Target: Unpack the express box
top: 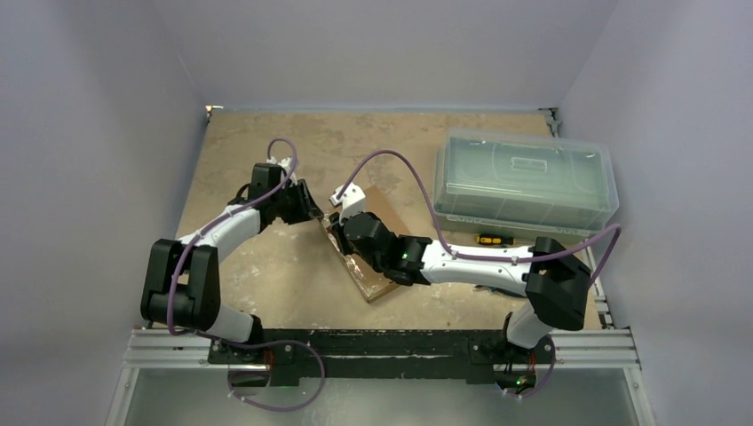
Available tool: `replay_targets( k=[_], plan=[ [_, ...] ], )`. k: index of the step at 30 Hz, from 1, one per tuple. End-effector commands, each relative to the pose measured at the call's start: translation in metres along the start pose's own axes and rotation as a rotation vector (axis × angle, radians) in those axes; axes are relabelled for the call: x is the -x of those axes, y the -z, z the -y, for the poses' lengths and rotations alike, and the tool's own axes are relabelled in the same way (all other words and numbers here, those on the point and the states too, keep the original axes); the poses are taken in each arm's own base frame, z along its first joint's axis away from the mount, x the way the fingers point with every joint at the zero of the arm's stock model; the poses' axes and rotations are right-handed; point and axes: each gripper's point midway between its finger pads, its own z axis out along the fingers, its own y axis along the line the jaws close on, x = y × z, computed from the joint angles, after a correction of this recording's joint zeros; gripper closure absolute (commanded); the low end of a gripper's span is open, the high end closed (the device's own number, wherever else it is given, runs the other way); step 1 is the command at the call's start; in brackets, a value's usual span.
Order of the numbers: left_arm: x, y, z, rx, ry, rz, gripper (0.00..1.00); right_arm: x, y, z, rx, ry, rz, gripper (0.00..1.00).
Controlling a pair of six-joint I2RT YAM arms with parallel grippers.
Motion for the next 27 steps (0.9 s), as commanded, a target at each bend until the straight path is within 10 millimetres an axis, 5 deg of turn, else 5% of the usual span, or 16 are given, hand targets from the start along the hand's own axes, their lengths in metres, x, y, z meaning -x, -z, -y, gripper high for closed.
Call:
replay_targets(
  k=[1, 16, 27],
  plan=[
    [0.000, -0.004, -0.007, 0.030, 0.008, -0.005, 0.68, 0.019, 0.003, -0.011, 0.036, -0.025, 0.048, 1.00],
    [-0.006, -0.010, -0.017, 0.079, 0.043, -0.034, 0.78, -0.011, -0.001, -0.012, 0.008, -0.024, -0.094, 1.00],
    [-0.007, -0.013, -0.029, 0.144, 0.067, -0.036, 0.81, -0.020, 0.026, -0.019, -0.024, -0.027, -0.208, 1.00]
  ],
)
